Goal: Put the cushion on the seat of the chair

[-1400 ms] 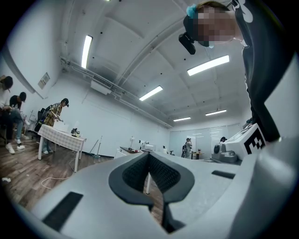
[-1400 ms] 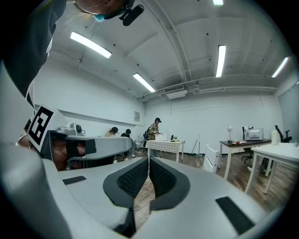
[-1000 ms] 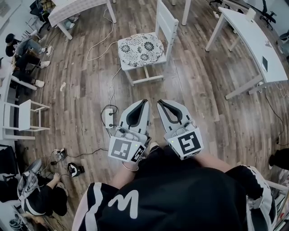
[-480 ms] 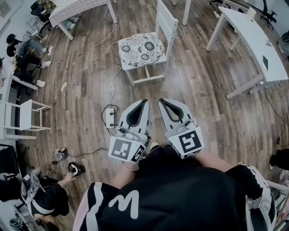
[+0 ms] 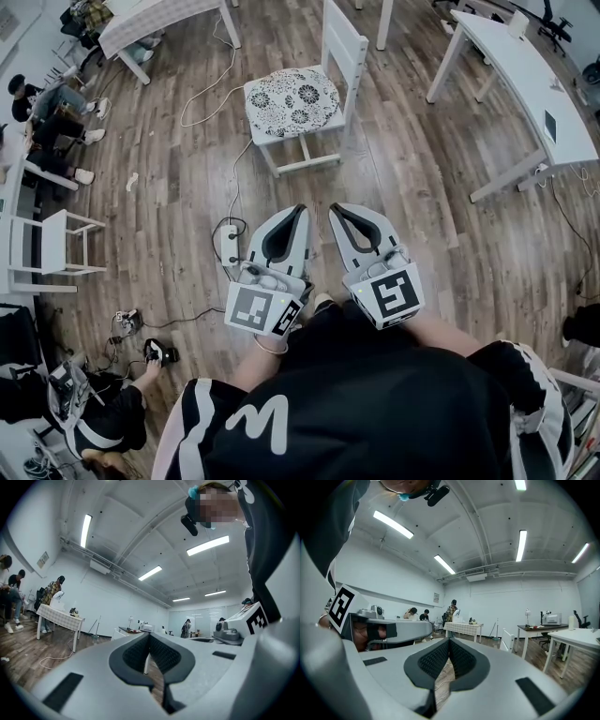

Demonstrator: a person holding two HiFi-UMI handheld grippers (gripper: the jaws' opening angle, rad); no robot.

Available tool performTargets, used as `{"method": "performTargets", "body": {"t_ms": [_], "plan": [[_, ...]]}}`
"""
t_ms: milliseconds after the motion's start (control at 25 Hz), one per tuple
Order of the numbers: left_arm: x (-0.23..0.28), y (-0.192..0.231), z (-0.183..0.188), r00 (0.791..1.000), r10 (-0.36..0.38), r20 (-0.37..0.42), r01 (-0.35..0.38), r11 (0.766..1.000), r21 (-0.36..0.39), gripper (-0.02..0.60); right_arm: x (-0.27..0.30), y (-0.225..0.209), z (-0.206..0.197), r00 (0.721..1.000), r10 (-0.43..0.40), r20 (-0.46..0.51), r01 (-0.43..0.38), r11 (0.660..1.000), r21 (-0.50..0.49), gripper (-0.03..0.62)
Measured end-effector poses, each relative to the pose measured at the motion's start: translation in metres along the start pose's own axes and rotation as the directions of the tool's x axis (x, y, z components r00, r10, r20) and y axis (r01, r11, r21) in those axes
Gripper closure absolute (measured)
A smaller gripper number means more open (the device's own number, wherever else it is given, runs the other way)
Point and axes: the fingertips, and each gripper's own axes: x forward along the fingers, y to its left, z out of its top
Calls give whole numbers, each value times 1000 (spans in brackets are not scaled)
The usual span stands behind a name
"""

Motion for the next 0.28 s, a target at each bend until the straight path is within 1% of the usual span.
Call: {"method": "performTargets", "body": {"t_ms": [280], "plan": [[-1,2,1,1000,-3,0,3,1000,-3,578,2,2,-2,1000,-5,-15,5,1000,1,575]]}}
